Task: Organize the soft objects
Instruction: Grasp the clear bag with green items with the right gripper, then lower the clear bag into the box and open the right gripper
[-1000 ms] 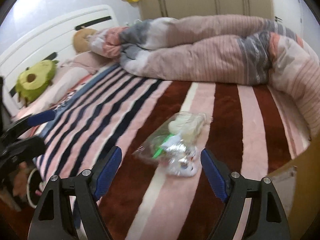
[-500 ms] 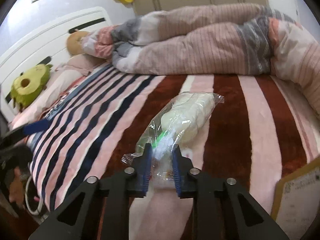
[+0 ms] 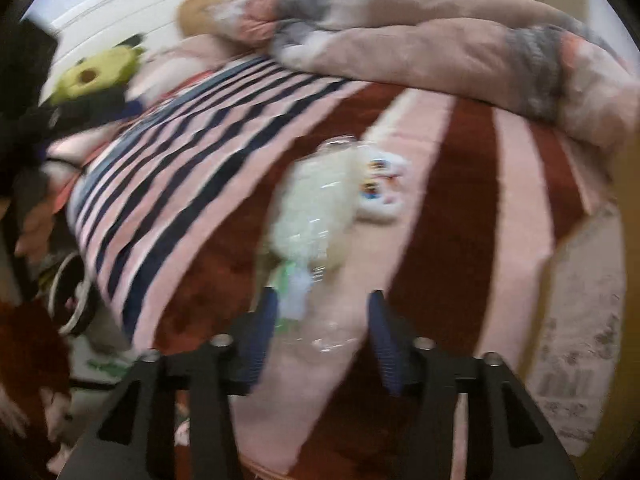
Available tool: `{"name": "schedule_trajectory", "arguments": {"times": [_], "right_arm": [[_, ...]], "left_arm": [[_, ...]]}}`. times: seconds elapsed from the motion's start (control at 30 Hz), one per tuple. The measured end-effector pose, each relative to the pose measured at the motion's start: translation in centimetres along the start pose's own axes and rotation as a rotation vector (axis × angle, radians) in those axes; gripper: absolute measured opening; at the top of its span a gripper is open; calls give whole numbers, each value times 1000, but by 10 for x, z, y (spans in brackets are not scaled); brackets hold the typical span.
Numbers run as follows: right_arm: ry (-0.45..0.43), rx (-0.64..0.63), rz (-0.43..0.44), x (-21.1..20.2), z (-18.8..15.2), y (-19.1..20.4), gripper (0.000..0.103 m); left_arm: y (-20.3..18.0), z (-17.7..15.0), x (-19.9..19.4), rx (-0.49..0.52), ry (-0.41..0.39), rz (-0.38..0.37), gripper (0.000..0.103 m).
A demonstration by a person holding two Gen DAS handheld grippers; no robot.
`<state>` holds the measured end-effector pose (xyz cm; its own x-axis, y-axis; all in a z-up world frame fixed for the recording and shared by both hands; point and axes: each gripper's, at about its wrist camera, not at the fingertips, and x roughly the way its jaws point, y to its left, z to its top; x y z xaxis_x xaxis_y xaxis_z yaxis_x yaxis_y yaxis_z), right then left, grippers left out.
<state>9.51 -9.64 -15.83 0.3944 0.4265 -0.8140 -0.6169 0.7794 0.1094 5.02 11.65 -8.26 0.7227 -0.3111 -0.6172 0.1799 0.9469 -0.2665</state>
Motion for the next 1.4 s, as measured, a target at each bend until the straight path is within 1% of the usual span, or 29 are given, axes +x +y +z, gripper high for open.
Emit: {"name": "schedule_trajectory", "arguments": {"times": [0.07,0.13,0.2,0.23,0.3,0.33,0.43,0.47,0.5,0.53,0.6,0.7,0.77,0.83,1.0,1.07,1.13,1.2,1.23,1.3,1.4], "right_arm": [[-31,7,16,-4,4,0,60],[-54,-9,36,-5,11,6,62],[-64,-38,37,-2,16,17,67],[-62,-52,32,1,19,21,67],[-37,-74,26,13,24,29,67],[-10,-69,20,22,27,30,66],[35,-3,18,42,31,18,65],[32,10,33,46,32,14,58],[37,6,52,49,32,12,41],[56,5,71,54,32,10,32],[63,23,105,56,31,7,22],[26,-23,87,44,29,13,20],[-8,-37,115,32,30,18,20],[-53,-55,161,14,31,23,20],[-177,-112,222,-35,31,36,20],[-234,-131,226,-57,32,39,20],[-276,-146,232,-74,33,40,20],[-310,-151,227,-92,33,37,19],[-329,-151,221,-103,33,34,19],[-358,-147,213,-118,32,27,19],[-407,-129,195,-145,31,8,19]], "left_arm": [[2,-3,4,-13,12,-4,103],[4,-6,8,-22,22,-9,103],[5,-9,13,-24,33,-10,103],[6,-10,15,-25,37,-9,103],[8,-12,19,-30,47,-11,103],[10,-13,20,-33,50,-13,103],[12,-15,23,-38,58,-11,103],[13,-15,24,-39,60,-11,103],[14,-16,25,-41,64,-12,103],[14,-16,27,-42,68,-14,103],[14,-17,31,-44,79,-17,103],[9,-18,34,-40,85,-31,103],[3,-15,34,-36,86,-50,103],[-6,-12,32,-30,81,-76,103],[-32,4,19,-25,49,-186,103],[-44,12,11,-29,26,-236,102],[-56,21,1,-37,5,-278,96],[-72,30,-6,-11,-4,-312,66],[-81,35,-9,0,0,-338,62],[-100,46,-14,23,-3,-348,53],[-134,62,-21,80,-17,-340,50]]}}
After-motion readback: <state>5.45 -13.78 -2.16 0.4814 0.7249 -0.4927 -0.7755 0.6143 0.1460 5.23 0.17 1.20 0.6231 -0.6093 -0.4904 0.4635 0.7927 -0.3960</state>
